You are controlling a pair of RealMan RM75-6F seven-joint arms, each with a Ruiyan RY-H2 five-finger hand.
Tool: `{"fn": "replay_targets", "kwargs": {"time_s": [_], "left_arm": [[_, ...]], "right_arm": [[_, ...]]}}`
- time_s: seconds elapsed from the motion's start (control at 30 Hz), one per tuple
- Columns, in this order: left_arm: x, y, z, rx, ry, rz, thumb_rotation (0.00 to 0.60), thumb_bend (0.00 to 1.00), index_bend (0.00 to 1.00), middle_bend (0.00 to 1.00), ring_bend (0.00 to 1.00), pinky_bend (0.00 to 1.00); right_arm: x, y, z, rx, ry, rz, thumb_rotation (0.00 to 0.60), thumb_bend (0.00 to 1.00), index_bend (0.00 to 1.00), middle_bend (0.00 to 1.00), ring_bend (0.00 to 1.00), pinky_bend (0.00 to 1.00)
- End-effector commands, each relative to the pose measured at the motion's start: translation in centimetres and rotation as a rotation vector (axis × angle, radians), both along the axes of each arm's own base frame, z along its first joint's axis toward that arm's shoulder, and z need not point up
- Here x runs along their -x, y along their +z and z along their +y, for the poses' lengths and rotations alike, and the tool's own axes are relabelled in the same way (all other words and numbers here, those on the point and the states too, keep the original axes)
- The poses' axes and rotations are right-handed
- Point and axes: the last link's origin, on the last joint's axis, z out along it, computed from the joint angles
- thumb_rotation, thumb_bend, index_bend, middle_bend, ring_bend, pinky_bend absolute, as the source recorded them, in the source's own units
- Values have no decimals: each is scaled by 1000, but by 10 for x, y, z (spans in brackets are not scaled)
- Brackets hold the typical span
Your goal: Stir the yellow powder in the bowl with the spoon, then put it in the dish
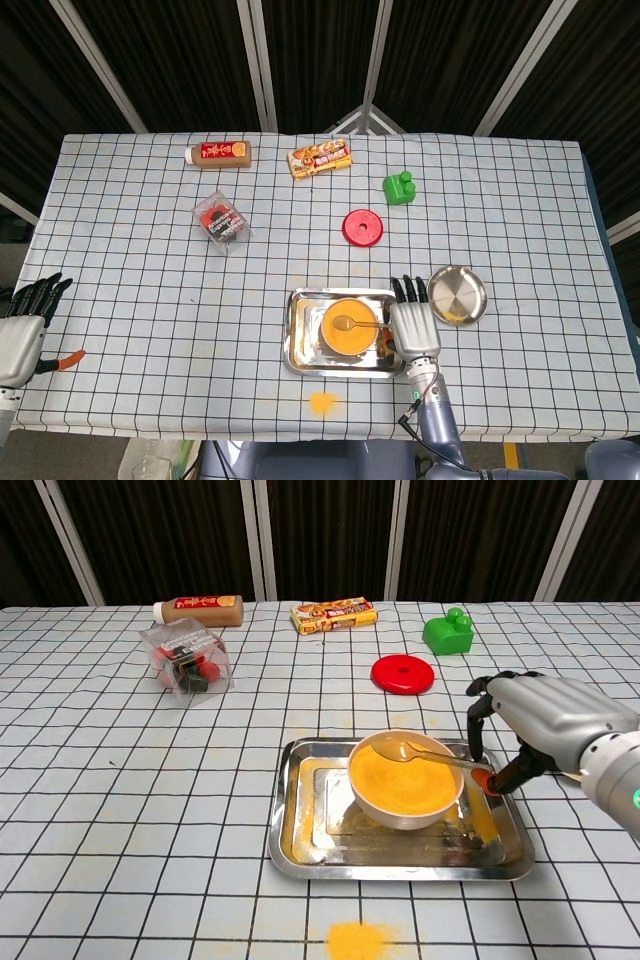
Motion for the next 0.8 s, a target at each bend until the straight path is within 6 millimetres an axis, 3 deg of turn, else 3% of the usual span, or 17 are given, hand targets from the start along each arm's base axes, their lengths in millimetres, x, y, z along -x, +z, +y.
{"fn": "replay_targets", "kwargs": {"time_s": [0.03, 0.67, 0.8], "left_arm": [[0, 0, 0, -1, -1, -1, 600, 0, 0, 0, 0, 0], [0, 0, 0, 1, 3, -4, 600, 0, 0, 0, 0, 0], [0, 0, 0, 1, 3, -6, 600, 0, 0, 0, 0, 0]], "right_arm": [[-2, 1, 0, 2, 3, 0, 600, 480, 611, 134, 0, 0], [-7, 1, 3, -5, 10, 25, 600, 480, 542, 134, 0, 0], [-5, -1, 5, -13, 9, 35, 600, 480, 459, 133, 0, 0]]}}
